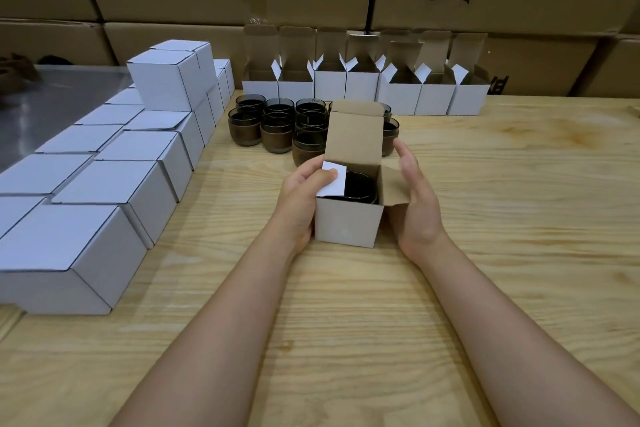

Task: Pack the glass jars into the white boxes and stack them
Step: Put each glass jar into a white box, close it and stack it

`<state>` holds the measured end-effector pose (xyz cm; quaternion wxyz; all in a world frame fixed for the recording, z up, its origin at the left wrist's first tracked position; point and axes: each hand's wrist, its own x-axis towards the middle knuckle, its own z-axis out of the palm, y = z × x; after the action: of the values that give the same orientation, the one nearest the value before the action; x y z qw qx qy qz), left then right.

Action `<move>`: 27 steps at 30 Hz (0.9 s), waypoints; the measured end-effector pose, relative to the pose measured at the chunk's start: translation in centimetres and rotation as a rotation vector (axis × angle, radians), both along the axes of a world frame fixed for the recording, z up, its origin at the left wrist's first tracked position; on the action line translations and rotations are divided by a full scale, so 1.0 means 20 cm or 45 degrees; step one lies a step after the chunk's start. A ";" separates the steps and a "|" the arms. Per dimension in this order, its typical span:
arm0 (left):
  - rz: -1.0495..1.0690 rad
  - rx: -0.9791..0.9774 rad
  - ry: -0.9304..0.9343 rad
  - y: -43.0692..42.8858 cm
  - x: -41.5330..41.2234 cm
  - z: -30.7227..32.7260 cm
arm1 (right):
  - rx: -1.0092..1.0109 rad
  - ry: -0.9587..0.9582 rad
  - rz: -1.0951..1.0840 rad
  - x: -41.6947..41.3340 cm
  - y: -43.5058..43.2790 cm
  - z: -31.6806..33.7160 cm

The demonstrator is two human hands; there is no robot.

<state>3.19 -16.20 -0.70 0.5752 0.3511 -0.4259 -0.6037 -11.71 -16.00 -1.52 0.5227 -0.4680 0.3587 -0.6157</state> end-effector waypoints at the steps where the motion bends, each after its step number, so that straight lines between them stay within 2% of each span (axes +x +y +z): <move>1: 0.007 0.000 0.005 0.00 0.00 0.00 | 0.092 -0.186 0.053 0.00 -0.01 0.01; 3: 0.018 0.007 0.027 -0.01 0.00 -0.01 | 0.204 -0.515 0.174 -0.02 -0.02 0.02; 6: 0.029 0.016 0.001 -0.01 0.00 -0.01 | 0.192 -0.670 0.244 -0.04 -0.02 0.02; 9: 0.051 0.023 0.003 -0.02 0.00 -0.02 | 0.128 -0.536 0.260 -0.01 -0.02 0.04; 14: 0.053 -0.001 0.004 -0.02 -0.01 -0.02 | 0.011 -0.088 0.123 0.07 0.01 0.04; 27: 0.062 -0.115 0.011 -0.01 -0.01 -0.01 | -0.138 -0.037 0.019 0.09 0.02 0.03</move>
<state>3.05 -16.44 -0.99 0.6067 0.3323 -0.4417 -0.5713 -9.88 -15.61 -1.01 0.5063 -0.4893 0.3138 -0.6370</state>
